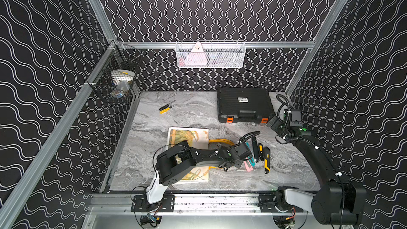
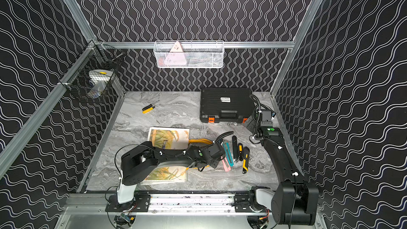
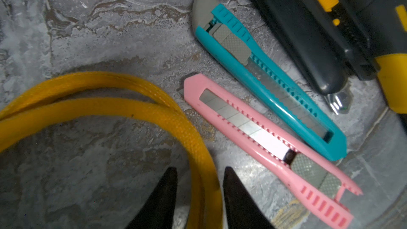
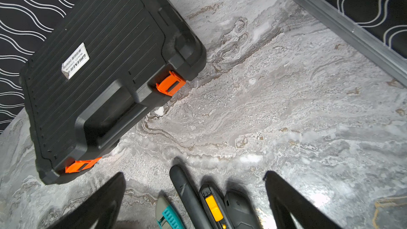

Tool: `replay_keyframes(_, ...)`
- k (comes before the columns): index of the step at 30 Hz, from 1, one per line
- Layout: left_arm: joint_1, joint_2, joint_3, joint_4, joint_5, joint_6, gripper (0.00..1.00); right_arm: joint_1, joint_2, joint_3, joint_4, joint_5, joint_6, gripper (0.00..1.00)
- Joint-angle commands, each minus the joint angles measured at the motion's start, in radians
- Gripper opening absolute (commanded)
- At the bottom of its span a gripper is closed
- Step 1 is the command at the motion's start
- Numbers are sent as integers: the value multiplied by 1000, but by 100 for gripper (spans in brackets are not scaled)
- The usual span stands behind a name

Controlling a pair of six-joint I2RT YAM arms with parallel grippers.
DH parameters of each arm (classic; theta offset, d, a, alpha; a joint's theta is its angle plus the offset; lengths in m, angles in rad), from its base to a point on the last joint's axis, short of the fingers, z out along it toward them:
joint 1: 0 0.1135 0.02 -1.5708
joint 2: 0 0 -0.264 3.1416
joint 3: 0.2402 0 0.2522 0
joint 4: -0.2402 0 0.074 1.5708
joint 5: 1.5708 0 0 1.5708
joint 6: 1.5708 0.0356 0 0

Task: Place the art knife into the pouch
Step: Open the pouch at the center of the board.

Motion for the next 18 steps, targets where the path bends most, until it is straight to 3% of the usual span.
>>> replay_keyframes(1,-1,9,13,-33,-17,-3,30,1,4,2,14,-10,-9,100)
replay_keyframes(7,-1,9,15,-13,21,3,30,1,13,3,19,-23,-12,100)
replay_keyframes(9,-1,23,24,-22,23,0,16,1,14,4,17,-24,-15,100)
replay_keyframes(13,-1,21,30,-32,27,5,2,1,19,1,25,-39,-21,100)
replay_keyframes(18,4,-72,74,-133,-12,50,0,1,39,10,32,-96,-46,100)
